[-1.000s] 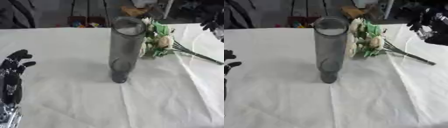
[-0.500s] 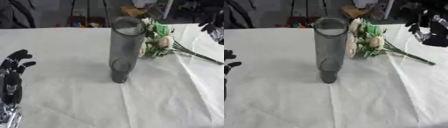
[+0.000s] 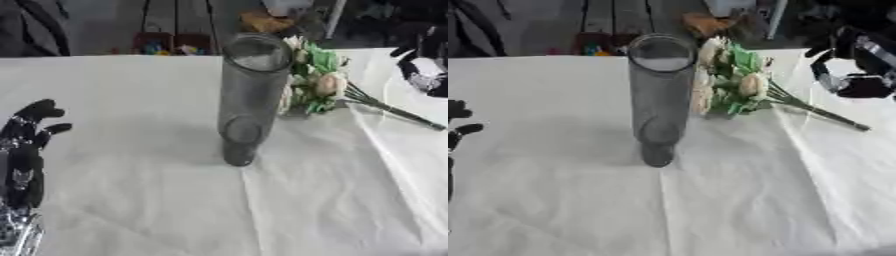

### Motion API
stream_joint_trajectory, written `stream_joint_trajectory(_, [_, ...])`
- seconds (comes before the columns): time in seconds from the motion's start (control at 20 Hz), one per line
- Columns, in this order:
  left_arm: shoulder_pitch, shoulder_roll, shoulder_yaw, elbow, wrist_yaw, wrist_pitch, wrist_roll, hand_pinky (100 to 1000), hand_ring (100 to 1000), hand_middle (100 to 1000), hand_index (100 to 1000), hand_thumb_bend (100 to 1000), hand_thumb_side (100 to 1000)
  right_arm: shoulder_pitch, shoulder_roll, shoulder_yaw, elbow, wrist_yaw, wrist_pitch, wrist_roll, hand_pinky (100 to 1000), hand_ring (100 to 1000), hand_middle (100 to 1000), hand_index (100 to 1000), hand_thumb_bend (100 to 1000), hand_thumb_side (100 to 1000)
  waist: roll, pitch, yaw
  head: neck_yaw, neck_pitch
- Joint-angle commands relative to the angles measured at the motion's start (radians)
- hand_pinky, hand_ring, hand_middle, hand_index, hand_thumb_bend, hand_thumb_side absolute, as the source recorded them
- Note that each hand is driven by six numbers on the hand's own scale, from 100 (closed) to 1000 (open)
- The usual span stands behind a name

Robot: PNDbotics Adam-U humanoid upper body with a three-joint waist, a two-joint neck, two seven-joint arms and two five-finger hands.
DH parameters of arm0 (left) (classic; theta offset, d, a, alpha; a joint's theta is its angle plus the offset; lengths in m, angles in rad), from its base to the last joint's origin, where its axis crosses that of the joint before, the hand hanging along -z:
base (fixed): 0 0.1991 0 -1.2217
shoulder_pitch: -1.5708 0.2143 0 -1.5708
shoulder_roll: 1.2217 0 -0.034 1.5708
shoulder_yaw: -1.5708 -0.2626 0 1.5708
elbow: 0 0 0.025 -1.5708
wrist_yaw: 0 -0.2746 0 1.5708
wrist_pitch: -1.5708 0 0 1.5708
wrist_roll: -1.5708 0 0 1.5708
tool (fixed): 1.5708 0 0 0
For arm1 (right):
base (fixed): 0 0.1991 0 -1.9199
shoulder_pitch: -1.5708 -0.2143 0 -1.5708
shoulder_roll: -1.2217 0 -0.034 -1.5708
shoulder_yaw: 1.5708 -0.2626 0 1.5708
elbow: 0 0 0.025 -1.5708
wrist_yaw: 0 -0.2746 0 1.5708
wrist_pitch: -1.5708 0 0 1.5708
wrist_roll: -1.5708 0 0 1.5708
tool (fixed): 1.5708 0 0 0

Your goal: Arrange flowers into the vase.

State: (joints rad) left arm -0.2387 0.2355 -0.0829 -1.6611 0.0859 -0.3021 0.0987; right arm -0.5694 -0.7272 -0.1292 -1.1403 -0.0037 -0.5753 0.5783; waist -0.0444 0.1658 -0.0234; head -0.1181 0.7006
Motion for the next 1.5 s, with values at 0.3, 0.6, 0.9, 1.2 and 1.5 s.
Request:
stream_joint_trajectory(0.3, [-0.008,0.002,-0.004,-0.011,0.001,-0.002,-0.005,707,924,627,796,967,766,-0.046,-0.006,0.002,0.043,0.125,-0.332,0.280,672,768,785,968,172,100,0.000,-0.017,0.002,-0.006,-0.005])
stream_joint_trajectory(0.6, [-0.008,0.000,-0.006,-0.009,0.002,-0.001,-0.008,708,926,628,796,966,766,-0.076,0.012,0.017,0.077,0.206,-0.332,0.235,678,772,788,965,178,108,0.002,-0.017,0.002,-0.011,-0.004])
stream_joint_trajectory(0.9, [-0.008,0.000,-0.006,-0.009,0.002,-0.001,-0.009,708,927,629,796,965,766,-0.103,0.025,0.040,0.116,0.288,-0.332,0.202,690,780,796,961,191,128,0.002,-0.018,0.005,-0.015,0.001])
stream_joint_trajectory(1.2, [-0.008,0.001,-0.007,-0.008,0.003,-0.001,-0.010,709,927,630,797,964,766,-0.110,0.022,0.057,0.147,0.363,-0.332,0.145,699,786,801,958,200,142,0.001,-0.017,0.003,-0.016,0.004])
stream_joint_trajectory(1.5, [-0.007,0.001,-0.007,-0.008,0.002,-0.001,-0.011,709,928,630,797,964,766,-0.108,0.011,0.067,0.177,0.430,-0.332,0.082,705,789,805,956,205,148,0.001,-0.018,0.002,-0.017,0.005])
